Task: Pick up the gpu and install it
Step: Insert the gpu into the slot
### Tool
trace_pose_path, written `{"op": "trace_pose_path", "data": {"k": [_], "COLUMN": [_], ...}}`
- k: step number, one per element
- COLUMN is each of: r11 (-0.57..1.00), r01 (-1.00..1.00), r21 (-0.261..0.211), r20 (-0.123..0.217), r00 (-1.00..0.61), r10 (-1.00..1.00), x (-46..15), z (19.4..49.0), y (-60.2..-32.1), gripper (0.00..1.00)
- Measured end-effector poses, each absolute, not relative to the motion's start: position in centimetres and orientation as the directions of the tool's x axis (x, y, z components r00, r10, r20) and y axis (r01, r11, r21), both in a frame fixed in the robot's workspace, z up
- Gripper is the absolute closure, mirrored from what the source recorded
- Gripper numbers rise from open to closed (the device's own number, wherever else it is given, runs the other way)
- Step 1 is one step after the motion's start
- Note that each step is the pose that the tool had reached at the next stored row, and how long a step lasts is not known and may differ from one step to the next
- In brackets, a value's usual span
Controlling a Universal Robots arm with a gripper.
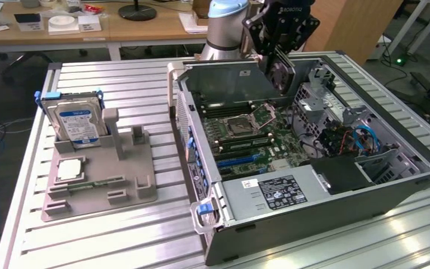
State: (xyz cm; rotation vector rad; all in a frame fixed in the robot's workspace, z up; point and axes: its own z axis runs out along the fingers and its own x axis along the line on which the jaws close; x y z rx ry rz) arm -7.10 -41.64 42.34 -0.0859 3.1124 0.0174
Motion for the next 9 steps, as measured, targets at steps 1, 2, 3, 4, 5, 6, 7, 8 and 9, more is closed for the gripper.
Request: {"op": "trace_pose_path", "data": {"k": [1, 2, 3, 4, 5, 6, 7, 8, 9], "r11": [0.998, 0.998, 0.997, 0.997, 0.997, 0.996, 0.996, 0.995, 0.994], "r01": [-0.060, -0.066, -0.071, -0.076, -0.082, -0.088, -0.094, -0.100, -0.107], "r21": [0.010, 0.010, 0.010, 0.010, 0.010, 0.010, 0.010, 0.010, 0.010], "r20": [-0.028, -0.028, -0.028, -0.028, -0.028, -0.028, -0.028, -0.028, -0.028], "r00": [-0.998, -0.997, -0.997, -0.997, -0.996, -0.996, -0.995, -0.995, -0.994], "r10": [-0.060, -0.065, -0.071, -0.076, -0.081, -0.087, -0.093, -0.100, -0.107], "x": [-7.10, -7.10, -7.10, -7.10, -7.10, -7.09, -7.10, -7.10, -7.09], "z": [42.34, 42.33, 42.34, 42.34, 42.34, 42.34, 42.34, 42.34, 42.34], "y": [-41.65, -41.65, -41.67, -41.68, -41.70, -41.71, -41.72, -41.73, -41.73], "gripper": [0.72, 0.72, 0.72, 0.72, 0.72, 0.72, 0.72, 0.72, 0.72]}}
